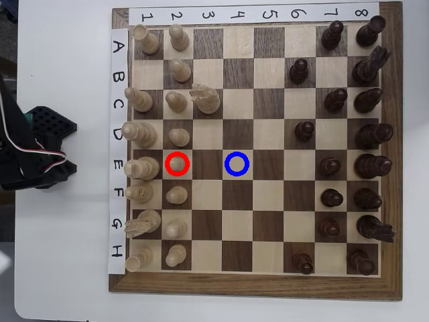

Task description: Move the piece to destination

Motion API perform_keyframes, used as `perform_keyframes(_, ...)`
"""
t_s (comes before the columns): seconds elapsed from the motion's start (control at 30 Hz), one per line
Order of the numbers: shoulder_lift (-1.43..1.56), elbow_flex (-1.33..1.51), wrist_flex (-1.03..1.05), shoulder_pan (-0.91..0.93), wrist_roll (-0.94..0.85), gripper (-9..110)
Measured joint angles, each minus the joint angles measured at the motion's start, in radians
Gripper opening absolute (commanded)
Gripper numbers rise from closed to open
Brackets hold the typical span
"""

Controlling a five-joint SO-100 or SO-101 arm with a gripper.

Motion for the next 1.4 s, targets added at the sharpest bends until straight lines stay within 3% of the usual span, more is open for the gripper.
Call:
perform_keyframes(0.27, -0.135, -0.279, 0.057, -0.152, 0.282, 0)
perform_keyframes(0.57, -0.196, -0.383, 0.091, -0.359, 0.589, 2)
perform_keyframes(1.4, -0.290, -0.109, 0.095, -0.923, 0.968, 0)
